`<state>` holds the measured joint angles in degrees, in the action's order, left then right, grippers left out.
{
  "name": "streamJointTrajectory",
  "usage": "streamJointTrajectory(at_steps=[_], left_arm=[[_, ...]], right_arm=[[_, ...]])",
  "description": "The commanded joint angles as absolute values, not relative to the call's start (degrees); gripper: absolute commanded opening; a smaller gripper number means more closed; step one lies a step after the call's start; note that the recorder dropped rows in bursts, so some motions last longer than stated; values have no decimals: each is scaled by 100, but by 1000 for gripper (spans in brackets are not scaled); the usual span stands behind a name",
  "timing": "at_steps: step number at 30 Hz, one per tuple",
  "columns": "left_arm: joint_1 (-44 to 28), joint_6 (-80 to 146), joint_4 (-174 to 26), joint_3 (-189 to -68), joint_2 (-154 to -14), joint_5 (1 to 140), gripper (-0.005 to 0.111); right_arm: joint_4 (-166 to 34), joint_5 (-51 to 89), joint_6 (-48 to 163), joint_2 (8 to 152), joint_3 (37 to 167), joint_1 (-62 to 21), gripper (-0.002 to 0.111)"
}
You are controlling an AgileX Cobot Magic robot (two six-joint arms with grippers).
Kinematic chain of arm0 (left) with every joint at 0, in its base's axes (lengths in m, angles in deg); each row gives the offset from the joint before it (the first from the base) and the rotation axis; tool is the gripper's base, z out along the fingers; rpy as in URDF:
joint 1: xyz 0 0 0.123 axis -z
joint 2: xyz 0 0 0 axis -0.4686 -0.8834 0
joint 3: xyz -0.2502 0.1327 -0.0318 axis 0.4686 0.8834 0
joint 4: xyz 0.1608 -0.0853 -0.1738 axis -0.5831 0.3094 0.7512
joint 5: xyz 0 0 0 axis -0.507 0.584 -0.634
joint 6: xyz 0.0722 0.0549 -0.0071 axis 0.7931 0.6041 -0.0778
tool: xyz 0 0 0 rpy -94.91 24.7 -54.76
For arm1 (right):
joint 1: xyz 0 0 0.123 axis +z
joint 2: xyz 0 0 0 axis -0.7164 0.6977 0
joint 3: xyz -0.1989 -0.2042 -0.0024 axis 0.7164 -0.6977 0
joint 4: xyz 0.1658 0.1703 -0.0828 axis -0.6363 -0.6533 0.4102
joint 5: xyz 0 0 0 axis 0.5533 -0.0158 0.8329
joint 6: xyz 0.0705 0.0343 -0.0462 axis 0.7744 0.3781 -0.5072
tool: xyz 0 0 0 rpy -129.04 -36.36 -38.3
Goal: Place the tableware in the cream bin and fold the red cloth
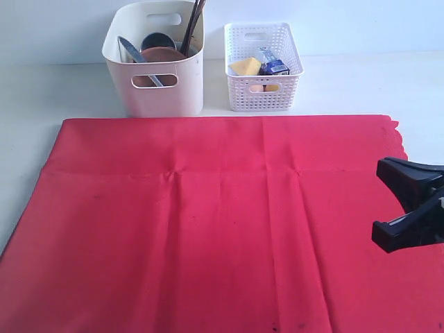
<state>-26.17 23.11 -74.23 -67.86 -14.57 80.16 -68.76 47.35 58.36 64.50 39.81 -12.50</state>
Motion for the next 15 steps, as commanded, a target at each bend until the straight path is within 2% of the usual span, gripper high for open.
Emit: streamJointTrajectory(at_steps=[1,8,11,15], left_arm=[[-2633,1158,-6570,-6789,-1420,7006,4],[-2633,539,-6509,-6789,-1420,5758,4],[-2633,734,-6572,-7112,-1528,5828,3],[-2633,1136,-6632,-7751,-2347,6275,0]], right_arm=[[-6878,4517,6155,6423,3956,-1288,0],[-6903,3756,6290,6423,4115,-1288,0],[-6903,3230,6306,6423,4375,-1288,0],[-6903,2494,6306,6434,4760,-1288,0]])
